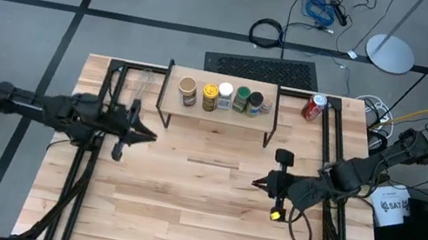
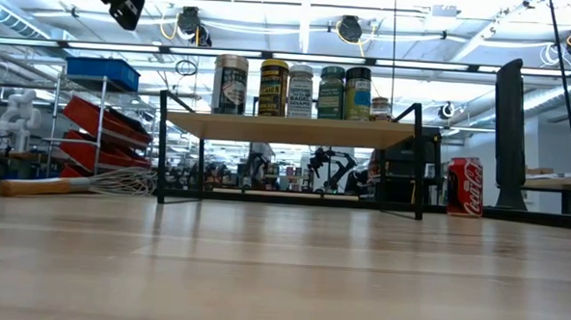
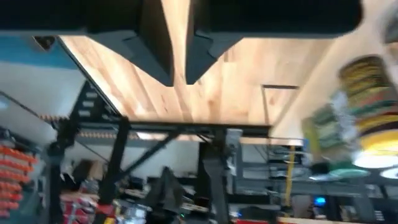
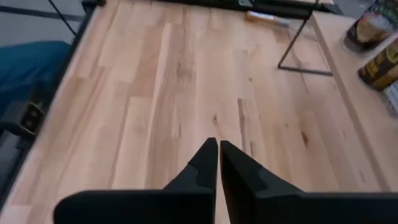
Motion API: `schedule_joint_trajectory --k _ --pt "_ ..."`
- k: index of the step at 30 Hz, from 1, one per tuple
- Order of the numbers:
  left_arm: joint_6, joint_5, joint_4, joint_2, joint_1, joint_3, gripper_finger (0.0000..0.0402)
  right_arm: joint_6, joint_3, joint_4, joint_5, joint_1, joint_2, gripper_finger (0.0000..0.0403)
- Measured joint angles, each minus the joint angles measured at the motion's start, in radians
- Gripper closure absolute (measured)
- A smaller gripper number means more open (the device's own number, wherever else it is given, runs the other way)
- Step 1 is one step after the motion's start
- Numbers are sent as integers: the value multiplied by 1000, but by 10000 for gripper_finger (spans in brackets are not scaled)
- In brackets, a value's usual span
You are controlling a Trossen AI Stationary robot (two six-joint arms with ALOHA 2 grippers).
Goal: Shelf spices
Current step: Return to Home Position
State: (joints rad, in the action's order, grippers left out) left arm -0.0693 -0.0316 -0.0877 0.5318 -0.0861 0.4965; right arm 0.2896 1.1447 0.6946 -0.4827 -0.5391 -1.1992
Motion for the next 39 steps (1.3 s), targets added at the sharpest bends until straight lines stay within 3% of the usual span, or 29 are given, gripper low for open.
schedule_joint_trajectory --k 4,10,16,20,26,34,39 --pt "25 109 18 32 -113 -31 391 16 -96 -72 -24 -16 0 396" --pt "23 256 72 58 -225 -116 392 0 -252 -254 -15 -20 0 401" --pt "23 250 340 56 -287 -285 394 -65 -390 -434 52 -19 9 402" --pt "5 249 413 55 -289 -360 395 -101 -483 -552 71 -19 32 402" --pt "-24 246 415 55 -289 -392 395 -127 -679 -765 74 -17 117 403" --pt "58 245 419 52 -289 -392 396 -128 -918 -1031 180 3 282 403" --pt "79 245 430 51 -288 -405 396 -121 -989 -1081 198 20 348 403"
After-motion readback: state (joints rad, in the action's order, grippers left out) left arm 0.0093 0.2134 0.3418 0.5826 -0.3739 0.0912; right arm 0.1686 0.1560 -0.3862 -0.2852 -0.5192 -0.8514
